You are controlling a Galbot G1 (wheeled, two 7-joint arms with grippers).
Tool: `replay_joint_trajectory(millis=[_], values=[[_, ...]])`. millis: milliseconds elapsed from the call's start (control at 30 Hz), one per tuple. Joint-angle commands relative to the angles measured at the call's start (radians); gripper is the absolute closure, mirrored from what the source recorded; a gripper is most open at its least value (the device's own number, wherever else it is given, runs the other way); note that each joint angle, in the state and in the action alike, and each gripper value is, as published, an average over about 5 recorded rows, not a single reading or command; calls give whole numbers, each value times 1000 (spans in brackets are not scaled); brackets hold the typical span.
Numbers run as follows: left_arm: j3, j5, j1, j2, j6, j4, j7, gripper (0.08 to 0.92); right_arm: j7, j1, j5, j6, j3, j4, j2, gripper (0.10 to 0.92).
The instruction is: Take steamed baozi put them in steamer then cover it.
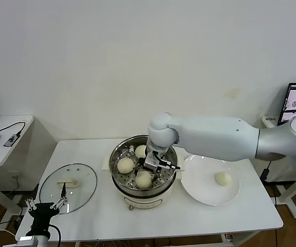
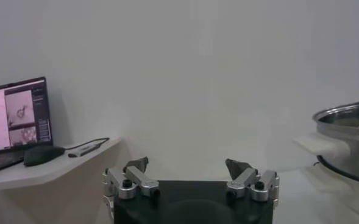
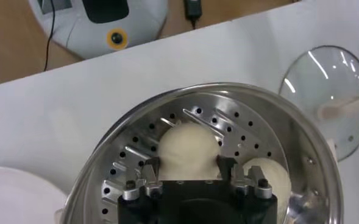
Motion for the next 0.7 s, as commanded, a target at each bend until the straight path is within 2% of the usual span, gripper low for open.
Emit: replay_joint_trajectory(millis=[33, 133, 267, 400, 567, 700], values=[[-2, 0, -1, 3, -1, -2, 0, 177, 13, 23, 24, 26, 21, -1, -28, 253], [-3, -1, -2, 4, 0, -5, 1, 177, 9, 39, 68, 10, 67, 4, -67, 211], [-2, 0, 0, 6, 0, -11, 2, 177, -7, 67, 114, -47, 115, 11, -147, 203], [-3, 0, -2, 9, 1, -15, 2, 177, -29, 105, 172, -205, 115, 40, -254, 202], [6, 3, -5, 13, 1, -17, 4, 177, -32, 111, 194, -485, 130, 83, -388, 203], [16, 5, -11, 16, 0, -15, 4, 177, -21, 85, 193, -583, 157, 98, -498, 203]])
